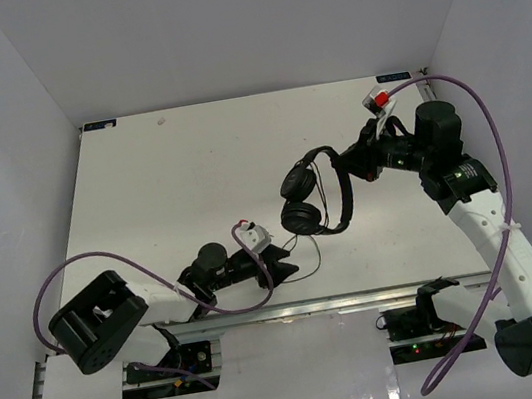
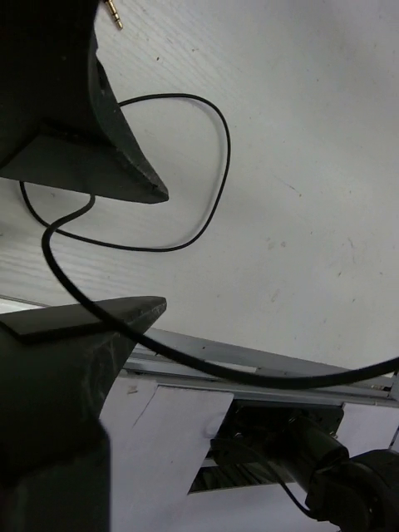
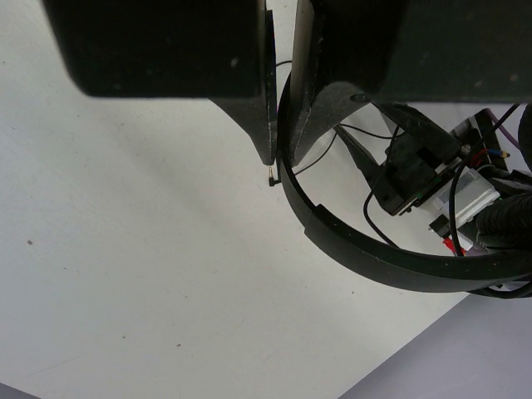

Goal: Wrap the headphones

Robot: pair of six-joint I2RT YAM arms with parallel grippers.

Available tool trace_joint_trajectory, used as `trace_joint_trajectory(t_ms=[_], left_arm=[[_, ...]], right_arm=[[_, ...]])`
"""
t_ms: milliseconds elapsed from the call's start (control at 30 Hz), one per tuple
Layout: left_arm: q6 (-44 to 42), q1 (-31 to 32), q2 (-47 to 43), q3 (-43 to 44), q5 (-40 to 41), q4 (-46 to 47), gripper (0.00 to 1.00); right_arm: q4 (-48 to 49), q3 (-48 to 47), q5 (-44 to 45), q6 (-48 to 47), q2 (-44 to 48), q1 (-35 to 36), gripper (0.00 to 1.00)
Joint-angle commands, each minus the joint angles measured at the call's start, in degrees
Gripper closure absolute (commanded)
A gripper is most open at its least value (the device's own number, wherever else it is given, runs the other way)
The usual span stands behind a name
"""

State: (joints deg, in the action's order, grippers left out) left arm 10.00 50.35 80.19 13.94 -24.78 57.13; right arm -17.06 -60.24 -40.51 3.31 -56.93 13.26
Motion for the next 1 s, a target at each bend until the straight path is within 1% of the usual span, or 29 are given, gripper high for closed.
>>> trace_joint_trajectory(t_ms=[0, 33, 67, 233, 533, 600, 667, 800, 867, 967], left_arm=[[0.90, 2.05, 2.17, 0.98, 4.05, 7.16, 0.96], [1.05, 2.71, 2.31, 0.70, 4.71, 7.64, 0.99], [1.21, 3.20, 2.25, 0.23, 5.49, 8.34, 1.00], [2.86, 5.75, 0.87, -1.58, 8.72, 8.88, 1.00], [4.65, 14.46, -0.16, -0.58, 14.64, 2.52, 1.00], [4.47, 16.89, -0.98, 0.49, 16.09, -0.83, 1.00], [3.88, 18.92, -1.98, 2.01, 17.82, -3.67, 1.00], [2.61, 23.69, -8.04, 4.80, 21.49, -15.92, 1.00], [1.80, 25.69, -10.41, 6.85, 23.33, -21.06, 1.00], [0.53, 27.86, -13.65, 10.52, 26.17, -32.23, 1.00]], right_arm=[[1.85, -3.96, 0.18, 3.53, -0.16, -0.67, 0.92], [1.85, -4.15, 0.32, 3.76, -0.34, -0.76, 0.92], [1.90, -4.28, 0.97, 4.14, -0.52, -0.78, 0.92], [1.60, -5.82, 5.98, 7.41, -1.98, -1.17, 0.92], [-0.01, -9.43, 24.69, 12.02, -6.11, -1.72, 0.92], [0.08, -9.39, 28.59, 11.88, -6.82, -1.74, 0.92], [0.77, -8.93, 30.60, 10.80, -7.20, -1.74, 0.92], [2.72, -6.21, 35.73, 7.00, -7.22, -1.73, 0.92], [4.27, -4.76, 36.56, 4.24, -6.85, -1.66, 0.92], [7.20, -1.84, 38.41, -0.12, -6.15, -1.66, 0.92]])
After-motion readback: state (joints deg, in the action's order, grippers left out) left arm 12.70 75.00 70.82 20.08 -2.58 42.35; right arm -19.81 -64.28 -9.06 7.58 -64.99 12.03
